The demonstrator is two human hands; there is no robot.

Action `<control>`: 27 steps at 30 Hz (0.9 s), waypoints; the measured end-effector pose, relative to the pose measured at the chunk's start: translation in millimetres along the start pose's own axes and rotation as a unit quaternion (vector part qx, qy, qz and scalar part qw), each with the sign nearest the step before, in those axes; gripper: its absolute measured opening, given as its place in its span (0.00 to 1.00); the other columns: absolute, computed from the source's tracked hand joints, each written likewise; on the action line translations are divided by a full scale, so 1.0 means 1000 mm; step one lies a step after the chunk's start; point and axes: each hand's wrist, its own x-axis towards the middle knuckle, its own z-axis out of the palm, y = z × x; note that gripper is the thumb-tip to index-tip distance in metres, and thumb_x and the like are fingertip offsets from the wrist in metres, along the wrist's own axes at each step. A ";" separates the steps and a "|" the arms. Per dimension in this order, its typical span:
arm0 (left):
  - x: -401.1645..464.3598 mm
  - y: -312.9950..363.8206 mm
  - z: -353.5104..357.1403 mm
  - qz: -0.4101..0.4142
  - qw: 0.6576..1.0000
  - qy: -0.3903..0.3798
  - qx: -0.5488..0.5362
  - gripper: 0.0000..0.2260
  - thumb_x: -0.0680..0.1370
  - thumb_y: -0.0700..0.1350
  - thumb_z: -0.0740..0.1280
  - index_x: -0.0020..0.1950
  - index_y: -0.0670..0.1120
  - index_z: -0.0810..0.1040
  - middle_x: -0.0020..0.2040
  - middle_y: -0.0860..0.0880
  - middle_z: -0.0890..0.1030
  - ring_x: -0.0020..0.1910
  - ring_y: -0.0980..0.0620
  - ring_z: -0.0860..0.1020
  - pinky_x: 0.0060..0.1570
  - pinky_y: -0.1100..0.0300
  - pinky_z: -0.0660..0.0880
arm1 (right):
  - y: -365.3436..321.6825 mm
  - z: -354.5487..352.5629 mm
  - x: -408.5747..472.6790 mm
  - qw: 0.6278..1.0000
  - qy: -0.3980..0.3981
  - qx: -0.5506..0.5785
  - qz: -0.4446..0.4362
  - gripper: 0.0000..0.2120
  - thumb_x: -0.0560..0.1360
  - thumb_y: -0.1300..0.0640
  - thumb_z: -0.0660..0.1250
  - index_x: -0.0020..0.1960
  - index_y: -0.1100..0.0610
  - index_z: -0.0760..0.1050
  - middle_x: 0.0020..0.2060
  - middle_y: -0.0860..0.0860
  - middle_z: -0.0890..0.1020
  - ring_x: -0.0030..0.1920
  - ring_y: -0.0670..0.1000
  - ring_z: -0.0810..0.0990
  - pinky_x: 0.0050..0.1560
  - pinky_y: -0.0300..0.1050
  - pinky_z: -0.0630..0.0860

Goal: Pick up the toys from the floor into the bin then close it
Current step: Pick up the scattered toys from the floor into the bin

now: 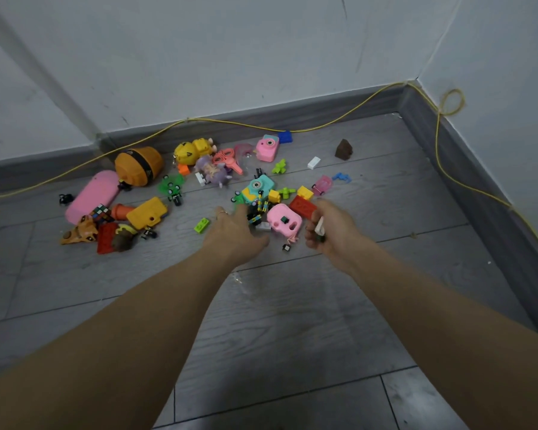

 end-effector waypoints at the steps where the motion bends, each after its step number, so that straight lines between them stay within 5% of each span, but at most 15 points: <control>1: 0.003 0.001 0.001 0.011 0.999 0.000 0.044 0.33 0.73 0.63 0.68 0.72 0.49 0.62 0.70 0.38 0.62 0.61 0.37 0.74 0.55 0.47 0.76 | 0.001 0.002 0.007 0.993 0.036 -0.106 -0.046 0.18 0.81 0.51 0.58 0.35 0.57 0.69 0.29 0.55 0.74 0.30 0.53 0.72 0.32 0.43 0.71; 4: 0.009 0.003 0.005 0.018 0.993 0.013 0.118 0.29 0.77 0.64 0.62 0.72 0.49 0.62 0.69 0.39 0.62 0.60 0.37 0.74 0.49 0.48 0.74 | 0.005 0.004 0.021 0.908 0.090 -0.362 -0.191 0.15 0.81 0.47 0.58 0.44 0.58 0.72 0.38 0.55 0.77 0.42 0.56 0.75 0.42 0.46 0.70; 8: 0.017 -0.002 0.010 0.044 0.992 0.039 0.109 0.24 0.80 0.61 0.60 0.69 0.48 0.65 0.63 0.41 0.67 0.55 0.39 0.76 0.47 0.48 0.75 | 0.016 0.014 0.031 0.814 0.039 -0.527 -0.241 0.27 0.74 0.37 0.64 0.61 0.57 0.67 0.52 0.57 0.77 0.52 0.59 0.76 0.48 0.51 0.74; 15: 0.018 -0.028 0.001 0.052 0.996 0.058 0.047 0.21 0.78 0.58 0.63 0.61 0.43 0.71 0.58 0.42 0.72 0.56 0.41 0.76 0.50 0.48 0.75 | 0.036 0.018 0.029 0.679 0.048 -0.663 -0.312 0.30 0.75 0.37 0.64 0.67 0.56 0.64 0.61 0.60 0.72 0.57 0.62 0.75 0.48 0.52 0.75; 19: 0.016 -0.040 0.001 0.034 0.998 0.038 0.043 0.19 0.77 0.57 0.65 0.59 0.45 0.69 0.55 0.42 0.75 0.53 0.42 0.76 0.47 0.49 0.76 | 0.039 0.021 0.022 0.644 0.065 -0.679 -0.346 0.26 0.76 0.39 0.62 0.62 0.58 0.67 0.56 0.58 0.74 0.52 0.59 0.76 0.40 0.48 0.70; 23: 0.018 -0.039 0.004 0.052 0.996 0.019 0.069 0.19 0.77 0.55 0.67 0.61 0.46 0.67 0.54 0.42 0.77 0.51 0.42 0.77 0.42 0.52 0.73 | 0.042 0.018 0.015 0.614 0.059 -0.701 -0.357 0.27 0.76 0.39 0.60 0.64 0.58 0.66 0.55 0.56 0.73 0.51 0.56 0.76 0.43 0.49 0.77; 27: 0.020 -0.032 0.007 0.059 0.995 0.012 0.074 0.16 0.79 0.49 0.66 0.63 0.44 0.68 0.53 0.39 0.78 0.51 0.40 0.78 0.39 0.53 0.71 | 0.046 0.021 0.014 0.627 0.046 -0.698 -0.344 0.27 0.77 0.41 0.60 0.68 0.59 0.64 0.58 0.57 0.74 0.54 0.55 0.77 0.47 0.48 0.77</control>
